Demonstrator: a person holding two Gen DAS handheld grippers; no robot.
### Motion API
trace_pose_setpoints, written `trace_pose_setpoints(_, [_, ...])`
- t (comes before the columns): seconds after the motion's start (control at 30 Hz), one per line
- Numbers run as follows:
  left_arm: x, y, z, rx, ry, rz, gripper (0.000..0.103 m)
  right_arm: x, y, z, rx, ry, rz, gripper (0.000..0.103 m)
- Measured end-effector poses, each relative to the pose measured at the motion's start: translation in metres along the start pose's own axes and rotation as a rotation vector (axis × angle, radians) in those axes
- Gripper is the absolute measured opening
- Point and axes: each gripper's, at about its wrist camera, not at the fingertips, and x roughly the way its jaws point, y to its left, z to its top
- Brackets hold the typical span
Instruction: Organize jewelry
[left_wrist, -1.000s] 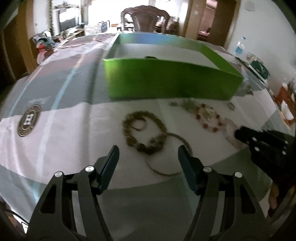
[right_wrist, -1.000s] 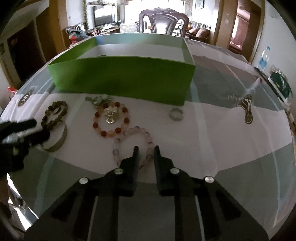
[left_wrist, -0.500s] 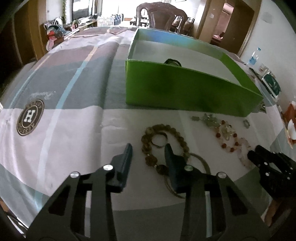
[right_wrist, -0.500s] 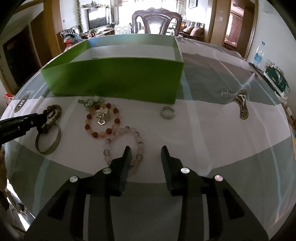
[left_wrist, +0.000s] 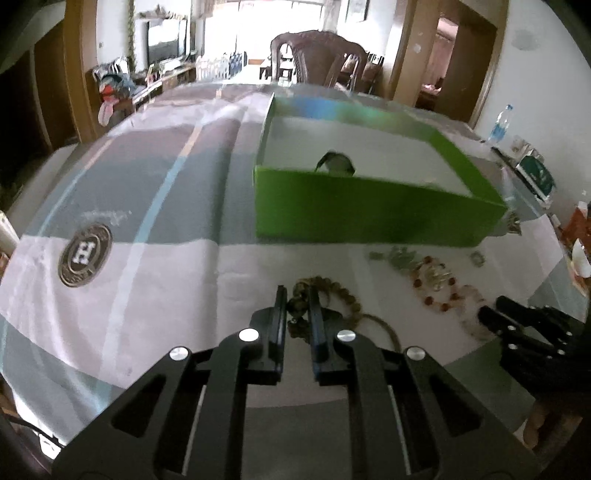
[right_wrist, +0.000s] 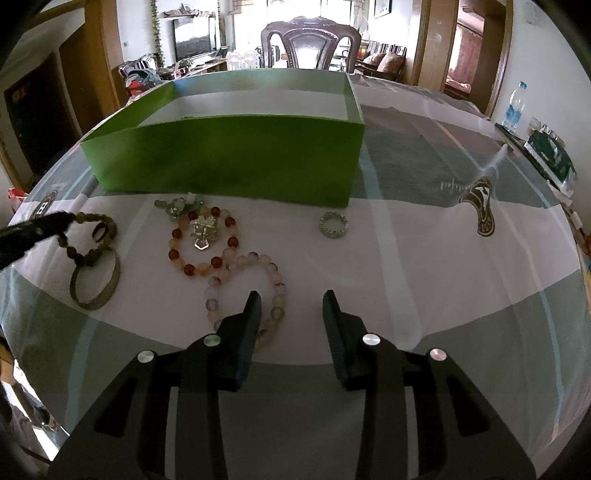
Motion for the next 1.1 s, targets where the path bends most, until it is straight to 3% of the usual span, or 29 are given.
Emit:
trace_pose_setpoints(0.07, [-0.005, 0.000, 0.000, -0.004, -0.004, 0.000, 0.011, -0.002, 0.002, 0.001, 0.000, 0.007, 0.022, 0.009])
trace_pose_setpoints(0.23, [-0.017, 0.002, 0.002, -0.008, -0.025, -0.010, 0.011, -0.009, 0.001, 0.006, 0.009, -0.014, 0.021, 0.008])
trace_pose_setpoints(0.47, [-0.036, -0.005, 0.012, 0.005, -0.067, -0.021, 0.011, -0.044, 0.001, 0.023, 0.005, -0.115, 0.024, 0.008])
trace_pose_setpoints(0.5, [-0.038, -0.006, 0.014, 0.009, -0.073, -0.023, 0.011, -0.051, 0.002, 0.027, -0.006, -0.135, 0.022, 0.002])
trace_pose_setpoints(0.7, [-0.050, -0.012, 0.028, 0.032, -0.104, -0.028, 0.011, -0.071, 0.004, 0.046, -0.035, -0.204, 0.003, 0.002])
trace_pose_setpoints(0.83, [-0.048, -0.013, 0.026, 0.032, -0.095, -0.036, 0.011, -0.061, 0.000, 0.047, -0.011, -0.169, -0.023, 0.002])
trace_pose_setpoints(0.87, [-0.046, -0.012, 0.024, 0.029, -0.088, -0.039, 0.011, -0.052, -0.004, 0.045, 0.005, -0.135, -0.028, 0.008])
trace_pose_setpoints(0.9, [-0.044, -0.012, 0.023, 0.027, -0.082, -0.040, 0.011, -0.044, -0.008, 0.042, 0.016, -0.108, -0.028, 0.024])
trace_pose_setpoints(0.97, [-0.038, -0.009, 0.018, 0.018, -0.063, -0.042, 0.011, -0.024, -0.014, 0.032, 0.031, -0.047, -0.035, 0.044])
trace_pose_setpoints(1.1, [-0.029, -0.006, 0.012, 0.009, -0.040, -0.041, 0.011, 0.001, -0.018, 0.015, 0.042, 0.036, -0.036, 0.044])
